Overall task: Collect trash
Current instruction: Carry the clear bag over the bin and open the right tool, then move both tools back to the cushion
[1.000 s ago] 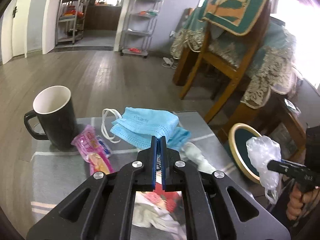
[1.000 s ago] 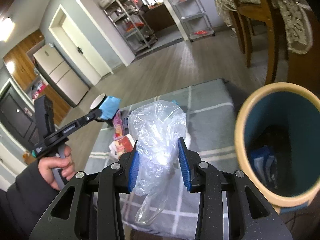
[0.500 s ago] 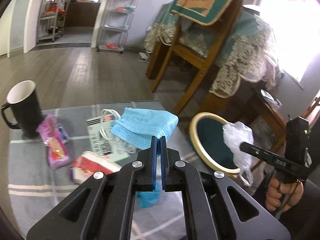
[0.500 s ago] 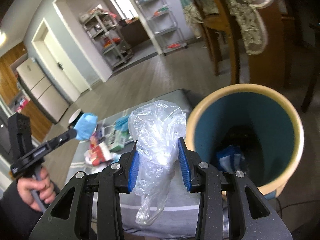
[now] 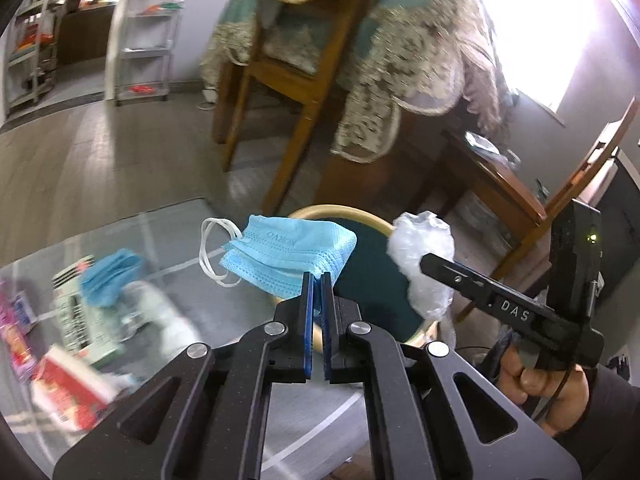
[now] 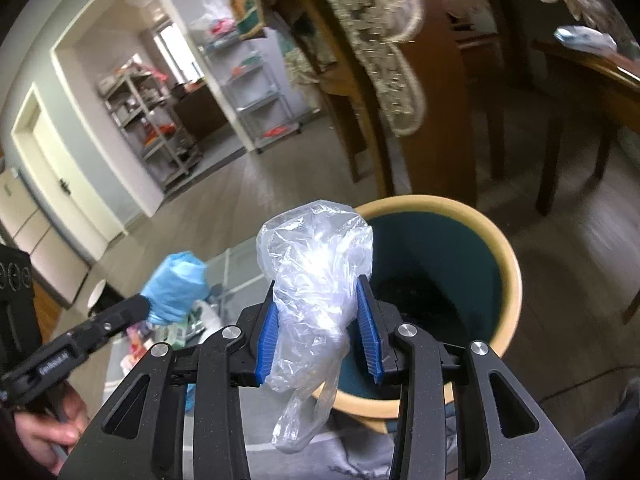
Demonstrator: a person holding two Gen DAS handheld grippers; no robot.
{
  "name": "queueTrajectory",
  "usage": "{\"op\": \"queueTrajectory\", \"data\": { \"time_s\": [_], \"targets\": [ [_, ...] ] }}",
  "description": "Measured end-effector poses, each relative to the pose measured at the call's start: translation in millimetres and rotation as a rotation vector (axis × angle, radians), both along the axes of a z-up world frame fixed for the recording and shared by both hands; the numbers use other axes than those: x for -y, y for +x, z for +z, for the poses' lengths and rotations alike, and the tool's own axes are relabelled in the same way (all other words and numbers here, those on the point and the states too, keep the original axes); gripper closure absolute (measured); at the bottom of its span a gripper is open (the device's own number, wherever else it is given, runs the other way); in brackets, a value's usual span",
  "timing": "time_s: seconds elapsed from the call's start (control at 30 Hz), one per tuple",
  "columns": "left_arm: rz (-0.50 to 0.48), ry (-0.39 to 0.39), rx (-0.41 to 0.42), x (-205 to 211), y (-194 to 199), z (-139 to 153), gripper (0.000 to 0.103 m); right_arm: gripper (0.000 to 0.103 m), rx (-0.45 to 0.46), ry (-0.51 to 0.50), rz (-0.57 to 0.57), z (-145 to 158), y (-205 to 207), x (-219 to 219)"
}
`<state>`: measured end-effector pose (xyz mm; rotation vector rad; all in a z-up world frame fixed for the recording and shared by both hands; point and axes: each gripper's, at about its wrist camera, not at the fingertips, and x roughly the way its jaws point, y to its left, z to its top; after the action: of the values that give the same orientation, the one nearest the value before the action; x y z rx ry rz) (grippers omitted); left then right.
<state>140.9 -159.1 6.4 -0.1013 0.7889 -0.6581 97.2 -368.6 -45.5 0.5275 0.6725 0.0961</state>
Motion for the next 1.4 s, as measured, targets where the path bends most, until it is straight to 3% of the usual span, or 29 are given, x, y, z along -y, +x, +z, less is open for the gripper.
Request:
{"op": "queueTrajectory", "data": {
  "time_s": [0.33,0.57,0.63,0.77,0.97,1.03,1.4],
  "targets": [
    [-0.129,0.026,-0.085,86.7,24.0,-35.4,0.1,0.065,-0.046,0.072,-0.101,-13.8,-1.5,36.3],
    [-0.183,0.101,-0.139,114.8,35.3,-64.3,0.1,0.065,-0.073,0.093,-0.125,-22.3,2.5,45.1],
    [-0.181,0.104,-0.148,111.5,35.7,-67.0,0.094,0.065,-0.08,0.094,-0.122,-24.5,3.6,45.4],
    [-0.159,0.103,-0.141,95.2,33.9,-66.0,0.073,0.063,-0.098,0.091,-0.113,-27.6,8.8,41.4],
    [-0.095,0.097,-0.126,54.7,27.1,-59.2,0.059,0.052,-0.133,0.054,-0.094,-34.2,15.9,32.5],
    [-0.073,0.096,-0.122,42.7,25.0,-57.0,0.056,0.039,-0.143,0.044,-0.095,-35.5,17.0,30.6],
    [0.076,0.121,-0.102,-57.1,3.0,-48.8,0.042,0.024,-0.134,0.007,-0.027,-29.3,18.3,9.8]
  ]
}}
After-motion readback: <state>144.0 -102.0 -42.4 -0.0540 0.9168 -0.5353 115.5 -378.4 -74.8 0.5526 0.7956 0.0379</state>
